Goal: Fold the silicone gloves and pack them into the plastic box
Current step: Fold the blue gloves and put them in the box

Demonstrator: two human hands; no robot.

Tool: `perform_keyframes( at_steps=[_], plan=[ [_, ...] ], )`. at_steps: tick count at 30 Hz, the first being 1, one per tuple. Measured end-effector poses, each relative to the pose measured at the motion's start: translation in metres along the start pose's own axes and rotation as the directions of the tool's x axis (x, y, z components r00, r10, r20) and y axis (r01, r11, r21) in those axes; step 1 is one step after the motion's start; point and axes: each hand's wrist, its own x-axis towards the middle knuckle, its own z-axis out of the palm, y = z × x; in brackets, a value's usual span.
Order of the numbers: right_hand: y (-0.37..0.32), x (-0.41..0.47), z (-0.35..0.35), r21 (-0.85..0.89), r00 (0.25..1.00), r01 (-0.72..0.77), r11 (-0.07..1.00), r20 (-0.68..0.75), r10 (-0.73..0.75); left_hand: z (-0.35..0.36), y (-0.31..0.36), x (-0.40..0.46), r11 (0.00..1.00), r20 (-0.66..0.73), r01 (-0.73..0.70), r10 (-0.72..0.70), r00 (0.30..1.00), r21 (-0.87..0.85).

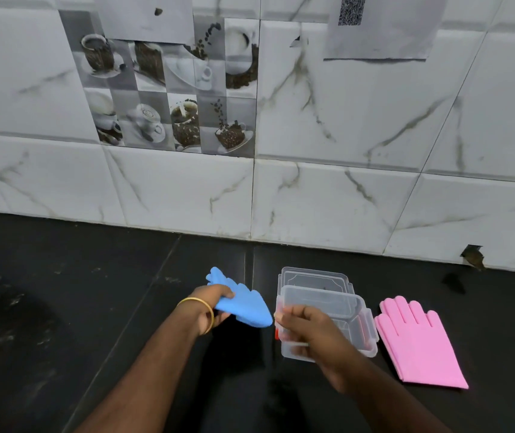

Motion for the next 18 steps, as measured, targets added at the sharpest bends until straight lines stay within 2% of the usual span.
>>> perform_keyframes(
  at_steps=[1,3,5,8,11,15,18],
  plan=[
    [-0.001,-0.002,0.002,0.090,0.992,-0.085,0.992,0.100,0.076,0.004,0.005,-0.007,0.996,0.013,-0.024,0.025,1.000,-0.082],
    [-0.002,-0.004,0.005,0.159,0.949,-0.223,0.962,0.260,0.177,0.014,0.013,-0.025,0.966,0.039,-0.075,0.087,0.995,-0.246],
    [-0.003,-0.003,0.010,0.197,0.935,-0.247,0.949,0.308,0.179,0.026,0.015,-0.045,0.914,0.057,-0.141,0.175,0.983,-0.381],
    [-0.016,0.001,0.019,0.399,0.985,-0.135,0.907,0.153,0.079,0.050,0.007,-0.071,0.818,0.090,-0.210,0.303,0.949,-0.536],
    [-0.036,0.003,0.017,0.599,0.999,0.049,0.799,-0.047,-0.026,0.075,-0.007,-0.090,0.759,0.132,-0.210,0.362,0.923,-0.616],
    [-0.052,0.005,0.001,0.643,0.988,0.104,0.759,-0.155,-0.004,0.101,-0.026,-0.102,0.724,0.182,-0.202,0.415,0.891,-0.660],
    [-0.058,0.003,-0.015,0.631,0.982,0.110,0.768,-0.190,0.014,0.114,-0.036,-0.106,0.758,0.228,-0.246,0.460,0.858,-0.604]
  ],
)
